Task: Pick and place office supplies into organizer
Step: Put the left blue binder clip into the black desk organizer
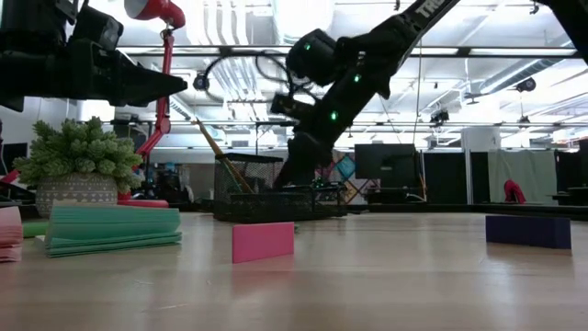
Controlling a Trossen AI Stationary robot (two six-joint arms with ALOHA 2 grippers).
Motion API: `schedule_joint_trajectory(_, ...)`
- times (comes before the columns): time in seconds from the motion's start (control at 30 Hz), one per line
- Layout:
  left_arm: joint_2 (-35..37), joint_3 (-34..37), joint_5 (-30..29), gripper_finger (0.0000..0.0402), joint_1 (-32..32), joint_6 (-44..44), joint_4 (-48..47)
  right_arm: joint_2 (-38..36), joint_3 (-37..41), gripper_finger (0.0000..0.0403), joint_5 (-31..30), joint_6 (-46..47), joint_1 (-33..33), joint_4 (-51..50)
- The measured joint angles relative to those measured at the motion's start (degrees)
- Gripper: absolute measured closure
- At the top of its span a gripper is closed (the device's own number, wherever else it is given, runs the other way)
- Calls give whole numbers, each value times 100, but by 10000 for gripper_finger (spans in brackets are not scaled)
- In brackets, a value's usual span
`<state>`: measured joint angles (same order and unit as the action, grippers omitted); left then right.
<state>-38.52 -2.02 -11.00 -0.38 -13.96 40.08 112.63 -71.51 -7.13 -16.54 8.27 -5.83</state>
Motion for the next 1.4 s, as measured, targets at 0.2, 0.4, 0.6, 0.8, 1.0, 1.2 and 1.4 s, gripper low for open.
schedule_joint_trajectory(0.2, -9, -3, 0, 259, 0, 0, 15, 203, -198, 353, -1, 0, 0, -122)
schedule_joint_trajectory(0.4, -9, -4, -2, 259, 0, 0, 15, 269, -307, 353, -27, -17, 0, -195)
schedule_joint_trajectory(0.6, -17, -4, -4, 259, 0, 0, 8, 269, -301, 353, -46, -16, 2, -324)
schedule_joint_trajectory(0.8, -19, -4, -4, 259, 0, 2, 6, 269, -301, 353, -51, -99, 2, -461)
schedule_joint_trajectory(1.0, -24, -4, -7, 259, 0, 0, 6, 269, -299, 353, -53, -148, 2, -489)
schedule_joint_trajectory(1.2, -35, -4, -7, 259, 0, 0, 6, 269, -299, 353, -55, -156, 2, -491)
schedule_joint_trajectory(1.4, -35, -4, -9, 259, 0, 0, 11, 269, -299, 353, -55, -166, 2, -491)
